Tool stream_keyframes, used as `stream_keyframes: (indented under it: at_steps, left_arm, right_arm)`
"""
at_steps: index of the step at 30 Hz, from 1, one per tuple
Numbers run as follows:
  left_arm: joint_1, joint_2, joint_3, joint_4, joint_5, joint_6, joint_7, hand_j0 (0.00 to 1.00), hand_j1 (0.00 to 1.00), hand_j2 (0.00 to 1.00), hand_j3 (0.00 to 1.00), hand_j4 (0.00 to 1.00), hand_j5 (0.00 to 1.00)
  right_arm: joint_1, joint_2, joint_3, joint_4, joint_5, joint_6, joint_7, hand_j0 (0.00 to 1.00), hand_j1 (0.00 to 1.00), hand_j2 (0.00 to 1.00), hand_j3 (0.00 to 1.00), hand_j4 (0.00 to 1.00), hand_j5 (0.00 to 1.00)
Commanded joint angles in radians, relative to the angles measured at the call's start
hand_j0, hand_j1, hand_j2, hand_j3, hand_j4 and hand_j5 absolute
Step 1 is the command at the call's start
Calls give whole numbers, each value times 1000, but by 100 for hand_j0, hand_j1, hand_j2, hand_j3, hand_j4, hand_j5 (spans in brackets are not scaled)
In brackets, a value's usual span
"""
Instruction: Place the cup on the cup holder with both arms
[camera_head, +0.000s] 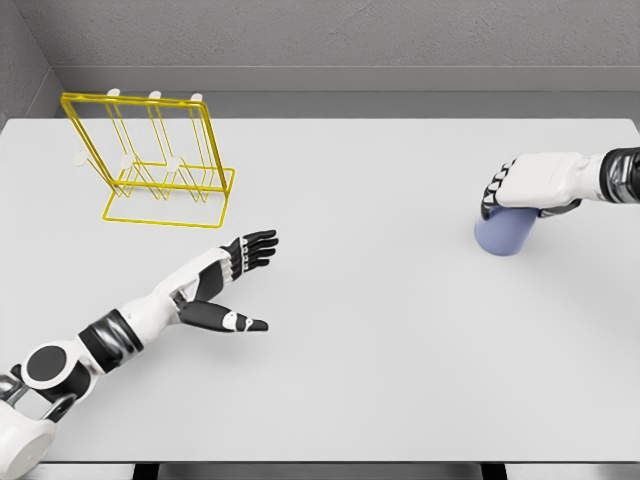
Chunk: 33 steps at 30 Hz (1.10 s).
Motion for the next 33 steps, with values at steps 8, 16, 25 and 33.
stream_keyframes:
  at_steps: [8,16,25,33]
  left_arm:
    - [-2,-10,-4,35,0,2,-2,100,100,100,100,100,100]
    - [-9,-8,-2,36,0,0,-2,100,100,100,100,100,100]
    - [-17,-10,-2,44,0,0,-2,100,100,100,100,100,100]
    - [-20,-10,-2,50,-2,0,-2,100,100,100,100,100,100]
  right_arm:
    - [-9,-47,-10,-69,-7,2,0,60,60,60,60,60,60]
    - [-8,-111,-10,-228,-1,2,0,57,57,57,57,57,57]
    - [-6,-140,-10,-360,-7,2,0,57,57,57,57,57,57]
    - [-9,-82,-10,-365,-13,2,0,57,57,57,57,57,57]
